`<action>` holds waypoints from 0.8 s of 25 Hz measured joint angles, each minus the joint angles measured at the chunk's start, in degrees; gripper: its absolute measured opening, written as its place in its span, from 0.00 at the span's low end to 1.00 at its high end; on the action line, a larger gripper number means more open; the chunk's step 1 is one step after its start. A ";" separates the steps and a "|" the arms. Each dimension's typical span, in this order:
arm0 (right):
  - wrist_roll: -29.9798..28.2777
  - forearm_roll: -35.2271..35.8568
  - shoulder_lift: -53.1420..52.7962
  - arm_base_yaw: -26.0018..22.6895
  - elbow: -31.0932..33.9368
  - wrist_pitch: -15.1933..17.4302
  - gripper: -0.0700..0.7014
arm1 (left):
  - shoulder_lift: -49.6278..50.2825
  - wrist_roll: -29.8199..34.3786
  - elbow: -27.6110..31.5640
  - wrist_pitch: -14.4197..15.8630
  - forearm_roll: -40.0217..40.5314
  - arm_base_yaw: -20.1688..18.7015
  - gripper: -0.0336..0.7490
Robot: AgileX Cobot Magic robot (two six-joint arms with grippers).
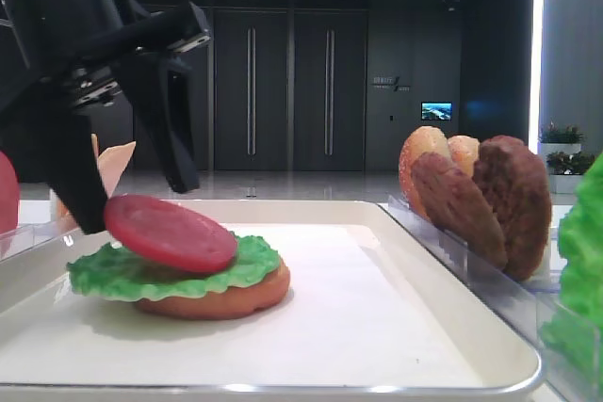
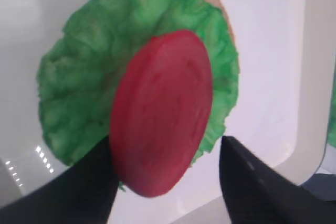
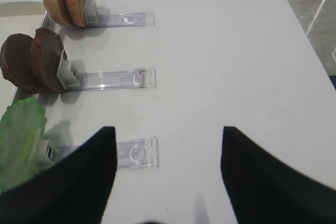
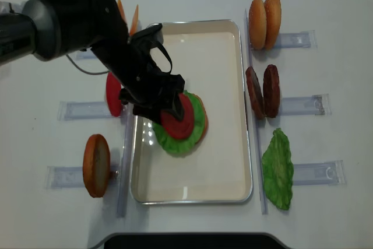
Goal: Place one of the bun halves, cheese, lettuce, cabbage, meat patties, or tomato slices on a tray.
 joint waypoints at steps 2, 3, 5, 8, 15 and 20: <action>0.00 0.00 0.00 0.00 0.00 0.00 0.63 | -0.54 -2.61 -0.07 1.46 3.65 0.00 0.72; 0.00 0.00 0.00 0.00 0.00 0.00 0.63 | -0.82 -3.64 -0.33 2.54 5.26 0.00 0.73; 0.00 0.00 0.00 0.00 0.00 0.00 0.63 | -1.87 -5.23 -1.52 4.97 8.08 0.00 0.75; 0.00 0.00 0.00 0.00 0.00 0.00 0.63 | -3.69 -6.75 -4.60 7.33 9.46 0.00 0.76; 0.00 0.00 0.00 0.00 0.00 0.00 0.63 | -5.88 -16.26 -15.92 15.74 19.29 -0.06 0.76; 0.00 0.00 0.00 0.00 0.00 0.00 0.63 | -6.18 -20.39 -17.51 19.73 27.46 -0.06 0.75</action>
